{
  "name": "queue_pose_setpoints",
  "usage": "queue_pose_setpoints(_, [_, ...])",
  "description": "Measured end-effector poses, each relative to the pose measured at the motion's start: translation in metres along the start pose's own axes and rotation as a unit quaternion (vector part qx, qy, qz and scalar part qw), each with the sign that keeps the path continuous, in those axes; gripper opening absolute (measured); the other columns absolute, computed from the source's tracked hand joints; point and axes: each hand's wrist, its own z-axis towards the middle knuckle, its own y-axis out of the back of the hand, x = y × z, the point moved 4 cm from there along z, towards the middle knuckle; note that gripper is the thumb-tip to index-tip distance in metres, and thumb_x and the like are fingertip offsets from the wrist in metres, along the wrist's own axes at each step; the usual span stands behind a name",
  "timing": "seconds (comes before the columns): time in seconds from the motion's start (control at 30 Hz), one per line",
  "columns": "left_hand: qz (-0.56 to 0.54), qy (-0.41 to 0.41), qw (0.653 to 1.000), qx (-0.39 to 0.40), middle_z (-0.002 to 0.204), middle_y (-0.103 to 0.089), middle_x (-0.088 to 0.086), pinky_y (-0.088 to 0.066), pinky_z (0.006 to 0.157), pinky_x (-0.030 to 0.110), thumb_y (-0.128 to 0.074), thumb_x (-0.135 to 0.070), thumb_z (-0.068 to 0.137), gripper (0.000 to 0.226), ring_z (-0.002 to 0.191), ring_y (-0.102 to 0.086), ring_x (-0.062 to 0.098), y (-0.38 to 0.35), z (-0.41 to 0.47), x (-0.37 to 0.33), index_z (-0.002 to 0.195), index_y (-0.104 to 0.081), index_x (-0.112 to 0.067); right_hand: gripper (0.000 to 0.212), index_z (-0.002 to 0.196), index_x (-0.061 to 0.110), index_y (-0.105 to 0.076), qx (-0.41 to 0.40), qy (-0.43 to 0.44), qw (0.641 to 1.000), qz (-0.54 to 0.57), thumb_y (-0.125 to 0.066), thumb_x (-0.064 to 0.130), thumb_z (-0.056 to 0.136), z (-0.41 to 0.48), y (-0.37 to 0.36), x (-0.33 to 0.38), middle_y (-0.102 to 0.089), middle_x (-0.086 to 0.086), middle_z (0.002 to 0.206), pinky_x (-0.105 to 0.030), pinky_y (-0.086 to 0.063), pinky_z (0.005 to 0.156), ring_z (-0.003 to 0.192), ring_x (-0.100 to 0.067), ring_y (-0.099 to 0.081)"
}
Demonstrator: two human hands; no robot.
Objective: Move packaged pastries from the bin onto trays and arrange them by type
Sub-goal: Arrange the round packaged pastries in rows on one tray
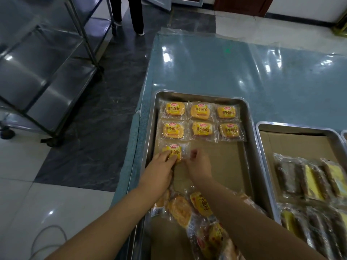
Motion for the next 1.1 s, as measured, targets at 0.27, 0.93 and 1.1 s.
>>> queue_pose_setpoints(0.27, [0.026,-0.002,1.0,-0.003,0.146,-0.034,0.006,-0.034,0.103,0.035,-0.049,-0.009,0.09,0.053,0.13,-0.03,0.024,0.002,-0.003,0.005,0.141,-0.04,-0.022,0.038,0.123,0.017,-0.057,0.042,0.237,0.967,-0.083,-0.058,0.007,0.087,-0.008,-0.005,0.013,-0.049,-0.003,0.105,-0.025,-0.042,0.07,0.081,-0.021,-0.057])
queue_pose_setpoints(0.93, [0.126,-0.155,0.972,0.125,0.124,-0.059,-0.007,0.007,0.113,0.032,-0.048,-0.063,0.08,0.051,0.141,-0.016,0.011,0.026,-0.044,0.015,0.111,-0.06,-0.024,0.021,0.104,0.017,-0.065,0.147,0.188,0.939,-0.247,-0.06,0.029,0.087,-0.05,0.03,-0.035,-0.055,0.0,0.1,-0.025,-0.041,0.075,0.095,-0.018,-0.053])
queue_pose_setpoints(1.1, [0.094,-0.129,0.98,0.116,0.115,-0.06,-0.003,0.001,0.111,0.03,-0.058,-0.051,0.075,0.037,0.13,-0.03,0.015,0.027,-0.042,0.011,0.098,-0.059,-0.022,0.021,0.103,0.021,-0.062,0.149,0.198,0.924,-0.291,-0.059,0.035,0.088,-0.067,0.034,-0.043,-0.053,0.003,0.101,-0.026,-0.042,0.075,0.094,-0.013,-0.05])
